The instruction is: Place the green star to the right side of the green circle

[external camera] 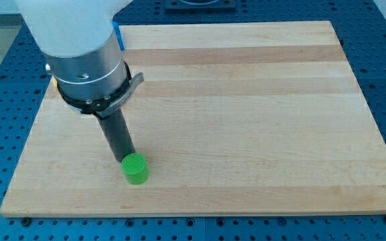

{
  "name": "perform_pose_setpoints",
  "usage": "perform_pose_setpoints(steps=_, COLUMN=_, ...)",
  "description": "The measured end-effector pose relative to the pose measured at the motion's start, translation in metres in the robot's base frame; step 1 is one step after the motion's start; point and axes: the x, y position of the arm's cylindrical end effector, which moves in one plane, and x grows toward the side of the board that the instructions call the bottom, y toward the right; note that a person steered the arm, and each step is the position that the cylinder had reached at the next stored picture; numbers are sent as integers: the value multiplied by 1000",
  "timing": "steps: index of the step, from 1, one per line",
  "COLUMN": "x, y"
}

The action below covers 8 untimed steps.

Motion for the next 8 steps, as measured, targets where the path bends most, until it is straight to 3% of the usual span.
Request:
perform_pose_setpoints(steps=2, x=-10, y=-126)
perform_pose_setpoints(steps=3, x=-53, y=-165)
perform_pose_setpoints(steps=4, x=-70, y=-176)
perform_pose_setpoints(steps=6, x=-177, y=-89)
perform_pose_setpoints(steps=7, x=-166, y=-8)
perform_pose_setpoints(steps=8, x=-135, y=36)
